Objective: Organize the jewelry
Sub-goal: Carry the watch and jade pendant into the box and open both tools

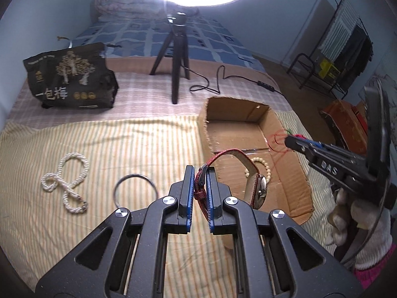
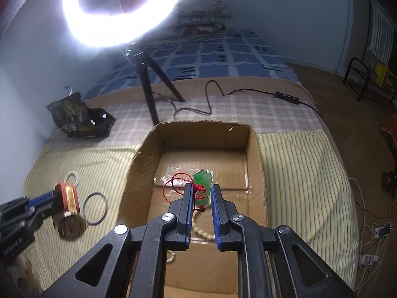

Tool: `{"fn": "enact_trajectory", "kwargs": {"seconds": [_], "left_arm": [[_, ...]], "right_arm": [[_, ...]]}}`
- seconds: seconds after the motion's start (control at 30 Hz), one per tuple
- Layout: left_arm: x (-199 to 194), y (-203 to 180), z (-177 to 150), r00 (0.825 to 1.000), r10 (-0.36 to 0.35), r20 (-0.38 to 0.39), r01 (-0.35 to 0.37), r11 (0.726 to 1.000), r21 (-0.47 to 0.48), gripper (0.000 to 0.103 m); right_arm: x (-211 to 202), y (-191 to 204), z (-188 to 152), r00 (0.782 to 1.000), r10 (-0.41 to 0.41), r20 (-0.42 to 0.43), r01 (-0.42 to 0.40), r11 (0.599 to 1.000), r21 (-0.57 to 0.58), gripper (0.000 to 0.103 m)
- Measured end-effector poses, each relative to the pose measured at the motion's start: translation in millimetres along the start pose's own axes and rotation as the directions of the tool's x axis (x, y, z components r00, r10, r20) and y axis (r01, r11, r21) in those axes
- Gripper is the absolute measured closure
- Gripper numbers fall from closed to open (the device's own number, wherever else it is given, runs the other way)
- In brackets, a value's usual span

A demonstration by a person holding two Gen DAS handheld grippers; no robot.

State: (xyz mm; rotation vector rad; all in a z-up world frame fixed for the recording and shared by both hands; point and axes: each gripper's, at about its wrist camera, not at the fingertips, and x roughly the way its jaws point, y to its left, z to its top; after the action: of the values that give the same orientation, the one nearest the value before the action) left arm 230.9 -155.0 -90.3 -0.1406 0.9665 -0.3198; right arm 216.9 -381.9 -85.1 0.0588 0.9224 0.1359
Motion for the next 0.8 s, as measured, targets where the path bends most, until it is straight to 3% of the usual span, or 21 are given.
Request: {"fn": "enact_trajectory", "kwargs": {"seconds": [0.8], "left_arm": [[44,-44,-3,0.998,-0.026,-0.056,0.03,0.997,0.065,0.096]], "right_arm": [[37,-27,17,1.0,0.005,-0.007,-0.004,0.998,0.062,0.09]]}}
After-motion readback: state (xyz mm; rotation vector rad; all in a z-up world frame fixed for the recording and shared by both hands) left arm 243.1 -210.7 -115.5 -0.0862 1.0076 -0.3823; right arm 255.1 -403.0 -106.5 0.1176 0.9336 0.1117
